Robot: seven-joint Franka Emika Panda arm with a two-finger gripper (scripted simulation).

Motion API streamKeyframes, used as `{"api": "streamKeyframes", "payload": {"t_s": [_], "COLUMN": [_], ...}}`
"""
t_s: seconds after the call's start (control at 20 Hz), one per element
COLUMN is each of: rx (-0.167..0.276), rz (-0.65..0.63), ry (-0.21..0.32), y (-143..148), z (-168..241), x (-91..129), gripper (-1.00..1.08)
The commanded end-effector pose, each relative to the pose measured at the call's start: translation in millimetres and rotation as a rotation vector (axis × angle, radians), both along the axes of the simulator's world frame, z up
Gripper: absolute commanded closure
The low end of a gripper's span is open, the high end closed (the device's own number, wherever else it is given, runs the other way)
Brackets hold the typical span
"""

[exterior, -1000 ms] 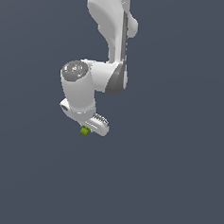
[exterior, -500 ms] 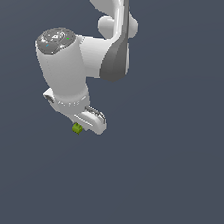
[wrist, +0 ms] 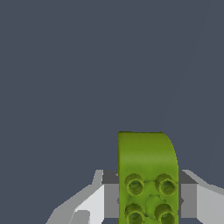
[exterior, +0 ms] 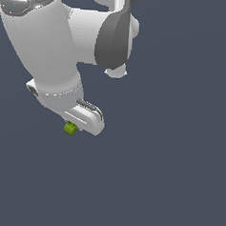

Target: Pick up the object and move it to a goal position.

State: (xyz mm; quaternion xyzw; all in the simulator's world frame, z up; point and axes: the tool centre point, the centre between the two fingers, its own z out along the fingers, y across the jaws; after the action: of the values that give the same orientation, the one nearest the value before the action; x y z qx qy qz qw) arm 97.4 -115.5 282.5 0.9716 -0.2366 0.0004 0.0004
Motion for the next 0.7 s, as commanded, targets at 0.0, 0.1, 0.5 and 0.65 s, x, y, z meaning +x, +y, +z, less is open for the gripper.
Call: {"api": "streamKeyframes", "payload": {"t_s": [0.0, 0.1, 0.5, 0.65], "rx": [0.001, 0.001, 0.001, 0.001], "rz": [0.0, 0.0, 0.0, 0.0], "ry": [0.001, 0.001, 0.001, 0.001], "y": [-1, -1, -3, -3], "z": [10, 16, 28, 29], "x": [5, 8, 16, 17], "gripper": [1.08, 1.08, 1.08, 1.08]}}
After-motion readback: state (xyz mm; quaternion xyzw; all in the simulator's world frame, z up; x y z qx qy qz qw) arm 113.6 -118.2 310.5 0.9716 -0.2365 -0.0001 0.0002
